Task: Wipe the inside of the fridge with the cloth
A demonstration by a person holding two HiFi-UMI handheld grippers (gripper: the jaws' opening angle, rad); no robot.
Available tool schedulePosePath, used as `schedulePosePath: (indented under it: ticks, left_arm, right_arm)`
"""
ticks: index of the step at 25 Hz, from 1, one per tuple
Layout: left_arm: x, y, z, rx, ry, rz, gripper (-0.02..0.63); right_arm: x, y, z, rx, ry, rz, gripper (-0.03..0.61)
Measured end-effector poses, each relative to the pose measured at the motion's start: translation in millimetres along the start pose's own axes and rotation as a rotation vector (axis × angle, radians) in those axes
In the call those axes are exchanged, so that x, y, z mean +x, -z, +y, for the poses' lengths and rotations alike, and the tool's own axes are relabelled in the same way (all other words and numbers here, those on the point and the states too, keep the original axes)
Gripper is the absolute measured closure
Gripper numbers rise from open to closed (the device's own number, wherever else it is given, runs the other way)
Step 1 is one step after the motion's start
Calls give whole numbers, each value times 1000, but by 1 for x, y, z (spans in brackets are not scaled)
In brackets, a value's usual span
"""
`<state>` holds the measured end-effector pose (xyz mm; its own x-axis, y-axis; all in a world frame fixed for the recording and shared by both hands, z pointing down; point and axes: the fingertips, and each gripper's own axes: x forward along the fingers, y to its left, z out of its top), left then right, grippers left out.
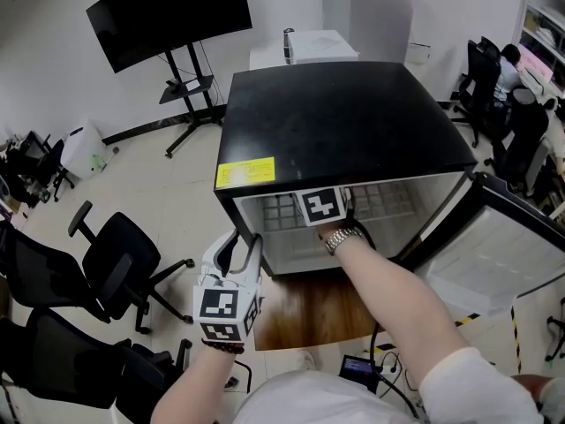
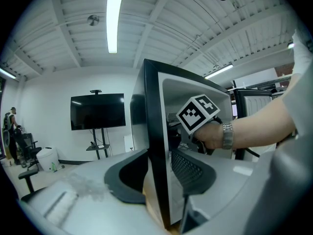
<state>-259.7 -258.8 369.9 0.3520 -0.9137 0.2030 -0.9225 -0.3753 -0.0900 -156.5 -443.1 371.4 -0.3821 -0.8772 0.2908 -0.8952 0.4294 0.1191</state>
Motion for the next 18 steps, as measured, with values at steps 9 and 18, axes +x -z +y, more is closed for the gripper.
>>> schedulePosePath:
  ticks: [9, 18]
  left_arm:
    - [0, -1, -1, -6, -1, -2, 471]
    - [0, -2, -1, -17, -5, -7, 471]
  right_arm:
    - [-10, 8, -29, 42, 51, 11, 485]
    - [-22, 12, -41, 25, 64, 11, 485]
